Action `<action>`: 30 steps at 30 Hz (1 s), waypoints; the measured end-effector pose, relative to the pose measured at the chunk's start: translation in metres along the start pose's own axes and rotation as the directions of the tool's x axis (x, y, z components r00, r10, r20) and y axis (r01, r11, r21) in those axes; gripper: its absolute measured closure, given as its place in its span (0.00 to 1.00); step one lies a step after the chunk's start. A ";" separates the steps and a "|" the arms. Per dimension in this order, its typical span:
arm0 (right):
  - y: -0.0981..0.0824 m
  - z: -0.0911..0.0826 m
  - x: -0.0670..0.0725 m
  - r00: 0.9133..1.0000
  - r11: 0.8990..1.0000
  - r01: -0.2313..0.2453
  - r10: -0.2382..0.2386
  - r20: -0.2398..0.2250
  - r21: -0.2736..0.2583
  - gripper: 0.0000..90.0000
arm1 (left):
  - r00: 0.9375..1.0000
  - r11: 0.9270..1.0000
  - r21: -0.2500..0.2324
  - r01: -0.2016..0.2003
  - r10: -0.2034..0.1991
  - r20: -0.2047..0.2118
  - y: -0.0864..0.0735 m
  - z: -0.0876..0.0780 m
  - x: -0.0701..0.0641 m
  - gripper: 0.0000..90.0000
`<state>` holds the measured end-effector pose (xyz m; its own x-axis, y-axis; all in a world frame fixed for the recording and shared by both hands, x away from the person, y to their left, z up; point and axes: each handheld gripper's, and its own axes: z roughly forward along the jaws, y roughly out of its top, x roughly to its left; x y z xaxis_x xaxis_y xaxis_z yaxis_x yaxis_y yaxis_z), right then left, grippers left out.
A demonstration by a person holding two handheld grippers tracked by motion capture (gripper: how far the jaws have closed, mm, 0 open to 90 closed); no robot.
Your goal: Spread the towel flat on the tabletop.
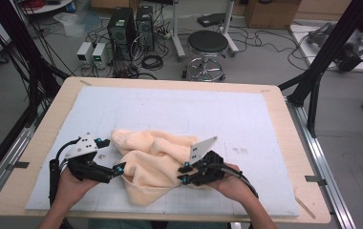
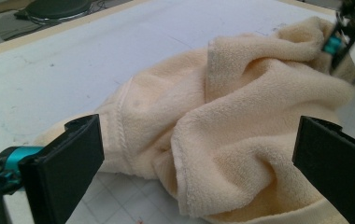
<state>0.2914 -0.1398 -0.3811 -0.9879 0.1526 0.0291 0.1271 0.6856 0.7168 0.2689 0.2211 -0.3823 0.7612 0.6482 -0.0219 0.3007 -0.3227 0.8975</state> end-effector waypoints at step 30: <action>0.049 -0.040 0.031 0.996 0.990 0.059 -0.067 -0.055 -0.132 0.65 | 0.999 1.000 -0.002 -0.011 0.011 0.036 0.004 0.004 -0.002 0.13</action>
<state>0.2635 -0.1305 -0.3171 -0.9975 0.0673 0.0196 0.0558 0.5938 0.8027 0.2706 0.2155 -0.3802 0.7849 0.6190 -0.0279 0.2908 -0.3283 0.8987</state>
